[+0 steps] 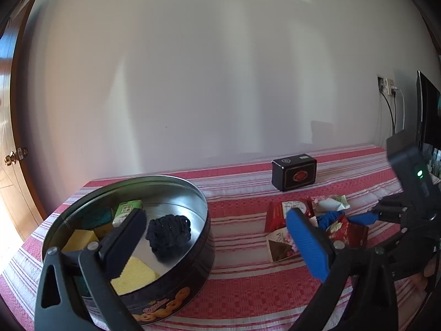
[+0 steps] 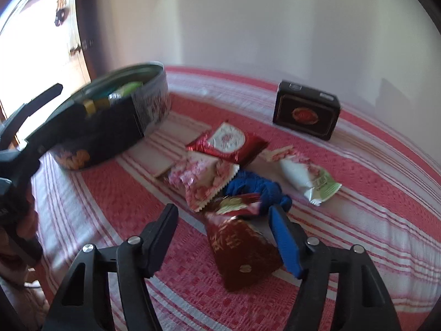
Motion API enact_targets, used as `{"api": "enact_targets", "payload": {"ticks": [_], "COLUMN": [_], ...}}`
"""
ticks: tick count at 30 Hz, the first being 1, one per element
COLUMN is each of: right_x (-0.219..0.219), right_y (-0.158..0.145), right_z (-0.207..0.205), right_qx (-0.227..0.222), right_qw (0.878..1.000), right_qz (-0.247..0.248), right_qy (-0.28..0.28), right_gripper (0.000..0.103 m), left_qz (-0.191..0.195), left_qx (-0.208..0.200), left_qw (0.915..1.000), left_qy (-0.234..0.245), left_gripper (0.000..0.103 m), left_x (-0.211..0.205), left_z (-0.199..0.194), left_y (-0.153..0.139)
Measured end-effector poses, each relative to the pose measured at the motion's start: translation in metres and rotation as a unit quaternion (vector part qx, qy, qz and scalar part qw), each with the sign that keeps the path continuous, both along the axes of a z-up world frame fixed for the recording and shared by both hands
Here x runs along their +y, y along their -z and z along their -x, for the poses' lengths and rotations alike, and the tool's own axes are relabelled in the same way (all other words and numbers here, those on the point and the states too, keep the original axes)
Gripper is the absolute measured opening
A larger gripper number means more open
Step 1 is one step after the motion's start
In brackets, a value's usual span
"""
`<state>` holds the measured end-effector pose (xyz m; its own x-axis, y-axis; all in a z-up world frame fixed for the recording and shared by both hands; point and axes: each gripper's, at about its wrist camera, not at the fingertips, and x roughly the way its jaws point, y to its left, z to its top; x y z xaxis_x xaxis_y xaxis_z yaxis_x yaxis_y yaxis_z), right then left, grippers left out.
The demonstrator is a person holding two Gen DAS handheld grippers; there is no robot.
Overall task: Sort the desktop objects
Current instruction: 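Grasp the red snack packet with the right tool while the left tool grasps the blue knit item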
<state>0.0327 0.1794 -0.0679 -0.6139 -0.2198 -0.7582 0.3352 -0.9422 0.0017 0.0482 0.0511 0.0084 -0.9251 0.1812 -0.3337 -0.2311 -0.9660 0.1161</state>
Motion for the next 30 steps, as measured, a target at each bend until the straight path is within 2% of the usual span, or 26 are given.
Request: {"api": "enact_targets", "payload": {"ticks": [1,5,7,8,15,19,21,24,29,30], "right_x": [0.0,0.001,0.004,0.007,0.03,0.058,0.072,0.099,0.13,0.134], "right_y": [0.004,0.004,0.003,0.003,-0.002,-0.008,-0.01,-0.012,-0.012,-0.012], "right_z": [0.002,-0.004,-0.008,-0.009,-0.018,-0.019,-0.017,-0.013,-0.014,-0.015], "right_qx": [-0.013,-0.011,-0.008,-0.009,0.0,0.03,0.038,0.05,0.069,0.071], "right_qw": [1.0,1.0,1.0,1.0,0.998,0.993,0.989,0.975,0.954,0.95], "right_qz": [-0.002,-0.006,-0.003,0.004,0.055,0.098,0.119,0.176,0.239,0.246], "right_qy": [-0.007,-0.021,-0.019,-0.018,0.004,0.053,0.082,0.125,0.17,0.178], "right_gripper": [0.066,0.06,0.046,0.043,0.042,0.042,0.042,0.042,0.042,0.042], "left_qz": [0.001,0.002,0.002,0.003,0.026,0.028,0.034,0.056,0.106,0.109], "left_qx": [-0.003,-0.019,-0.027,-0.03,-0.035,-0.038,-0.056,-0.092,-0.09,-0.101], "left_qw": [1.0,0.9998,0.9996,0.9995,0.9984,0.9962,0.992,0.9783,0.9602,0.9547], "left_qy": [0.001,0.0,0.001,0.003,0.036,0.073,0.108,0.177,0.242,0.257], "left_gripper": [0.103,0.103,0.103,0.103,0.103,0.103,0.103,0.103,0.102,0.102], "left_x": [0.0,0.002,0.004,0.006,0.022,0.033,0.044,0.07,0.109,0.116], "left_z": [0.001,0.008,0.011,0.012,0.012,0.014,0.019,0.027,0.033,0.037], "left_y": [0.0,0.002,0.003,0.004,0.006,0.006,0.006,0.008,0.004,0.005]}}
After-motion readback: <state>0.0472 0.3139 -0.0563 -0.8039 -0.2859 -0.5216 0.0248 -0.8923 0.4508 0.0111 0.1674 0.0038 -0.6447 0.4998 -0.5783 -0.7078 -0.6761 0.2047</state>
